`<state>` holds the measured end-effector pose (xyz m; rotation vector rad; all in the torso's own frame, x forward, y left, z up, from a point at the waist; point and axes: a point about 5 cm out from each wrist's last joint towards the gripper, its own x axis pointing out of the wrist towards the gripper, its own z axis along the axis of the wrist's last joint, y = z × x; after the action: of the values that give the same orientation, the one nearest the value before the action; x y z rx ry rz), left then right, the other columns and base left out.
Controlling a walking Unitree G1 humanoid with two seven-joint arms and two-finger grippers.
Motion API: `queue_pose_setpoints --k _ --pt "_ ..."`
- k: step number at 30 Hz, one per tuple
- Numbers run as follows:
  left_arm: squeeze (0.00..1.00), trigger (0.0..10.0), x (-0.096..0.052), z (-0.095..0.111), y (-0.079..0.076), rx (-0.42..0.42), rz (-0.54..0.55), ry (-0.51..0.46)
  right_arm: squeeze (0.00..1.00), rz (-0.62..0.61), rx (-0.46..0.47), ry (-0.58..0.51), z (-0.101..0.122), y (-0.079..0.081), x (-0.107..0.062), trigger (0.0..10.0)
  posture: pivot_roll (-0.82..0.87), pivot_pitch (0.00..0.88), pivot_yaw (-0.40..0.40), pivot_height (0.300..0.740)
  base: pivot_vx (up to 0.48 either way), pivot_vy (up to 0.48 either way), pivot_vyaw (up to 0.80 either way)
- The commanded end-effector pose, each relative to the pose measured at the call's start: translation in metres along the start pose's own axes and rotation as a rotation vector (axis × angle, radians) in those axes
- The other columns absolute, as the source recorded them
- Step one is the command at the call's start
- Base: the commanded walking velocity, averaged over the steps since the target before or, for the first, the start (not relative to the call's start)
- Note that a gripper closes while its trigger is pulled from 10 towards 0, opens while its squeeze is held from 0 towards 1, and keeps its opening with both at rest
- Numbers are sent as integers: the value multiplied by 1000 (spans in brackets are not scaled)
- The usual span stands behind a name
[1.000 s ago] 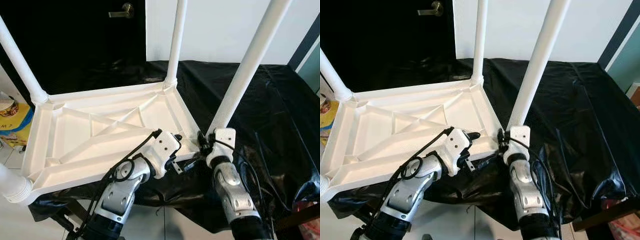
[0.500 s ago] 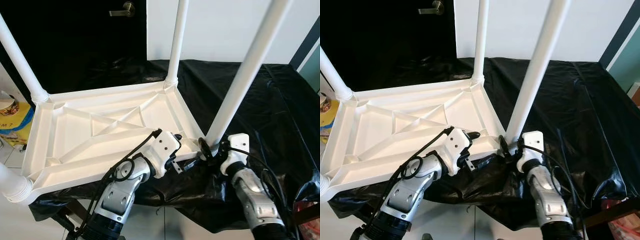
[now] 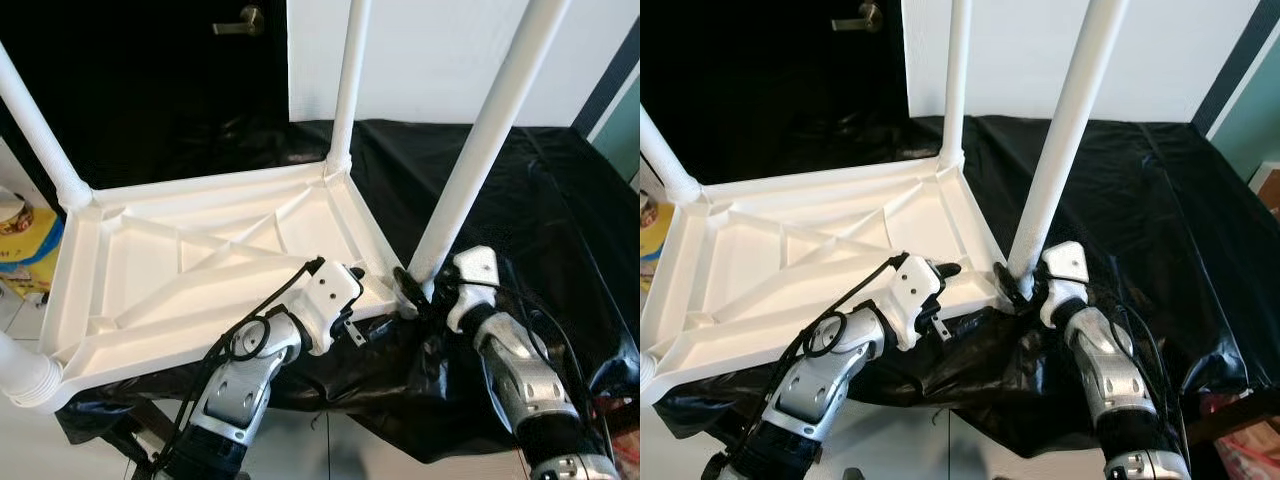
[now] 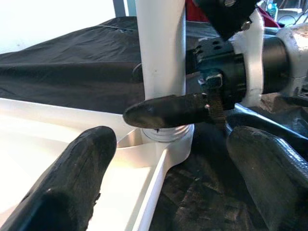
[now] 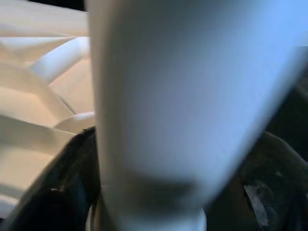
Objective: Building children table
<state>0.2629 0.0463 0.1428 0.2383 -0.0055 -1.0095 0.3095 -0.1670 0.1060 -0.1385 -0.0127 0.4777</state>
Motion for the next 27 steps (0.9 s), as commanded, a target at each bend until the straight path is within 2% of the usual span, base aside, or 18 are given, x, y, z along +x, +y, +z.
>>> queue_pose_setpoints --k 1,2,18,19,20,21,27 --pt "0 10000 1 0 1 8 39 4 0 48 -41 47 -7 3 3 3137 -33 0 -59 740 0 0 0" --pt "0 10000 1 0 1 6 43 4 0 73 -48 65 -9 3 5 0 -24 0 -65 740 0 0 0" --pt "0 10000 -5 -2 0 -2 65 12 0 101 -44 120 -22 0 -1 0 -16 0 -56 740 0 0 0" --pt "0 10000 -5 -1 0 -2 62 12 0 88 -35 119 -23 -1 -1 980 -18 0 -54 740 0 0 0" --pt "0 10000 -5 -1 0 -2 62 12 0 88 -35 119 -23 -1 -1 980 -18 0 -54 740 0 0 0" --pt "0 10000 -5 -1 0 -1 59 13 0 72 -27 118 -24 -2 -1 10000 -22 0 -50 740 0 0 0" --pt "0 10000 -3 -1 1 1 52 12 0 20 8 102 -24 -3 -2 10000 -28 0 -45 740 0 0 0"
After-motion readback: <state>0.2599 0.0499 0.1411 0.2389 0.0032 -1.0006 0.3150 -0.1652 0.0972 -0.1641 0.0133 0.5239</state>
